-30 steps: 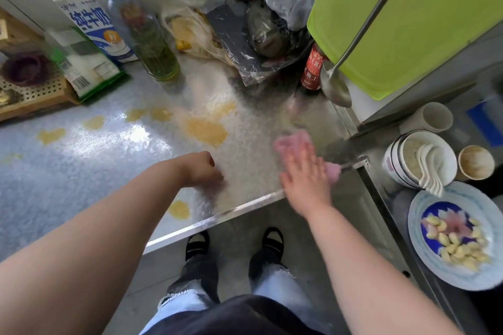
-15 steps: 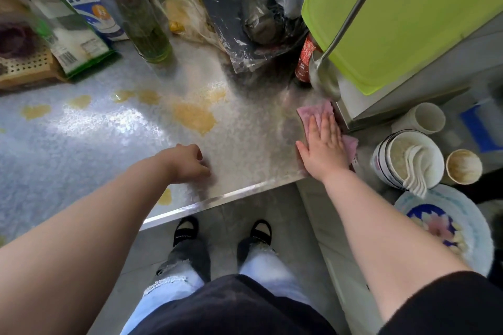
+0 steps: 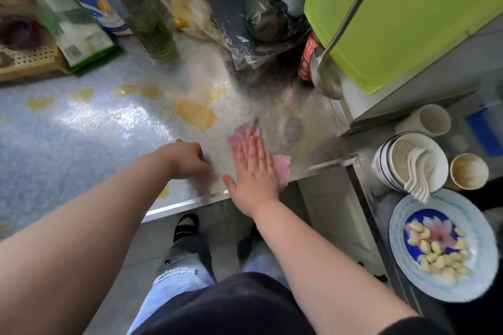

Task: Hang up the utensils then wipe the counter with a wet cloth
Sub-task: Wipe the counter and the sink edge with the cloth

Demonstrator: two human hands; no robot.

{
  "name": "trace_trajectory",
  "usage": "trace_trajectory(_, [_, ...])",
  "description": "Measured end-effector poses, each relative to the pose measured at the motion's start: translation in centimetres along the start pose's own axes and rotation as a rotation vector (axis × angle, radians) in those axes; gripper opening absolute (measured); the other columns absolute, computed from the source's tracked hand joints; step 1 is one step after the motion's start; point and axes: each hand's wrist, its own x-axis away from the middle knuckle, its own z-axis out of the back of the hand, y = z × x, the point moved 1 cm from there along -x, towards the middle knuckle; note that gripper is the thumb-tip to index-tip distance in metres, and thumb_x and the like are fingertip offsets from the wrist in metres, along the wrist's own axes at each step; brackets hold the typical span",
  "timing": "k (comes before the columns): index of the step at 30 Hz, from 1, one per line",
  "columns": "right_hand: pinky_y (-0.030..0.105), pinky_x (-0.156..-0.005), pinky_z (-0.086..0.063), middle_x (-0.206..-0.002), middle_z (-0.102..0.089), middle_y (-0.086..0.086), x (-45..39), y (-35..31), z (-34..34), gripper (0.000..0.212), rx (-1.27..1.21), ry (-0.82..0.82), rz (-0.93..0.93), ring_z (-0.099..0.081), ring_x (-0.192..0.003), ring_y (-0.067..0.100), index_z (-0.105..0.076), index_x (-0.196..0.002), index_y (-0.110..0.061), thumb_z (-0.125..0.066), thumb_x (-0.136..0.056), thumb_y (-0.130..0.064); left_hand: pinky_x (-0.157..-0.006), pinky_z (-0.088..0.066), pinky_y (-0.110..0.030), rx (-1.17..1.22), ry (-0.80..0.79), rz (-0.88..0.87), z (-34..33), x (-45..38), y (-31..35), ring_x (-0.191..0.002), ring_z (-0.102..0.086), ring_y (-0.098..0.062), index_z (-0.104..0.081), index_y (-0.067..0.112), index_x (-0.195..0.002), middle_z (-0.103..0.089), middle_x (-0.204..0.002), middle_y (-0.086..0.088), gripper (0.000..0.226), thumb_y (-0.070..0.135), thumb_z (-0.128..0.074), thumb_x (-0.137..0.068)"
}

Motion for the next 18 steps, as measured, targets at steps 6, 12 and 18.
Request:
trace_trajectory(6, [0.046,-0.126,0.008,-0.162,0.033,0.011,0.2,5.3,1.3,0.075,0.097,-0.029,0.094,0.03,-0.15,0.026,0.024,-0.155,-0.024,-0.019,-0.103,-0.056,-0.088,-0.049,-0.036,0.086,0.036,0.003,0.4,-0.1,0.3,-0.096,-0.062,-0.025,-0.065,0.014,-0.105,-0.067,-0.105,-0.006,0.03,0.037,-0.057,-0.087])
trace_trajectory(12, [0.052,-0.125,-0.008,-0.166,0.005,0.026,-1.1,13.4,3.4,0.081,0.041,0.112,-0.373,0.003,-0.155,0.039,-0.005,-0.161,-0.007,-0.027,-0.1,-0.056,-0.088,-0.05,-0.036,-0.027,0.044,0.004,-0.6,0.2,-0.5,-0.1,-0.062,-0.031,-0.063,0.021,-0.121,-0.039,-0.146,-0.017,0.039,0.041,-0.054,-0.089])
trace_trajectory(18, [0.049,-0.125,0.006,-0.164,0.025,0.018,0.6,1.8,0.0,0.085,0.041,0.064,-0.117,0.02,-0.153,0.034,0.015,-0.159,-0.014,-0.024,-0.099,-0.06,-0.087,-0.05,-0.034,-0.012,0.064,-0.019,-0.2,0.4,-0.9,-0.102,-0.062,-0.028,-0.063,0.024,-0.121,-0.047,-0.141,-0.012,0.038,0.042,-0.055,-0.089])
